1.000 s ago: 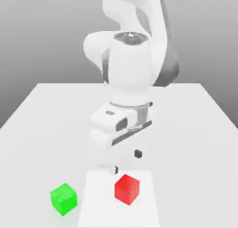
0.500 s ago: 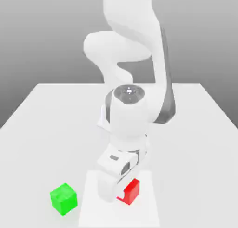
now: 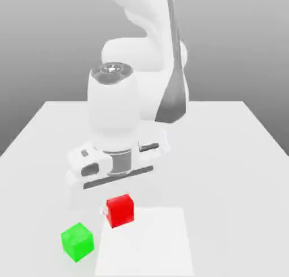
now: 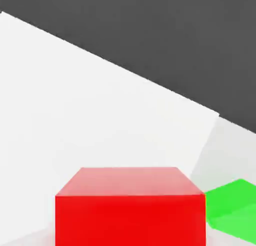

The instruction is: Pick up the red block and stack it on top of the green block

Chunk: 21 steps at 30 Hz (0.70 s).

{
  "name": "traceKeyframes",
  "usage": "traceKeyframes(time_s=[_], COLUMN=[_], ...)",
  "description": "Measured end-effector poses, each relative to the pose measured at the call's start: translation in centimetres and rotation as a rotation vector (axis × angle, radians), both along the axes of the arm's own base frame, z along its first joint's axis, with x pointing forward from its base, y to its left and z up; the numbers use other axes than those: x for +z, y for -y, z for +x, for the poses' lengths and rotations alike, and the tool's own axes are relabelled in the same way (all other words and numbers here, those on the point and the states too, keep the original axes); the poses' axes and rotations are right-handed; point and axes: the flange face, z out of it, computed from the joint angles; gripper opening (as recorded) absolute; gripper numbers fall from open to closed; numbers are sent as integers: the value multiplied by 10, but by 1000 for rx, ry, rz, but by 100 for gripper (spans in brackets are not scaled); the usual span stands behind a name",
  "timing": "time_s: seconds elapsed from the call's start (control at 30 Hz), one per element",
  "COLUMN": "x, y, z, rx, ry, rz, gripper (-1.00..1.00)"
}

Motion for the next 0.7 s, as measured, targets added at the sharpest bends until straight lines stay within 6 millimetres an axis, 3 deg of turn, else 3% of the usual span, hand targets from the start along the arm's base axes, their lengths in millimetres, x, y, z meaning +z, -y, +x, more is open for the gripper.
traceKeyframes(time_s=[0.2,0.27,0.37,0.4,0.6,0.7], x=[14,2,-32,-42,-48,-26], y=[60,65,66,66,66,66], z=[-1,1,2,1,1,2], rx=[-410,-458,-470,-472,-473,-472], ry=[2,3,3,3,3,4], rz=[1,2,2,1,1,2], gripper=[-100,-100,-100,100,100,100])
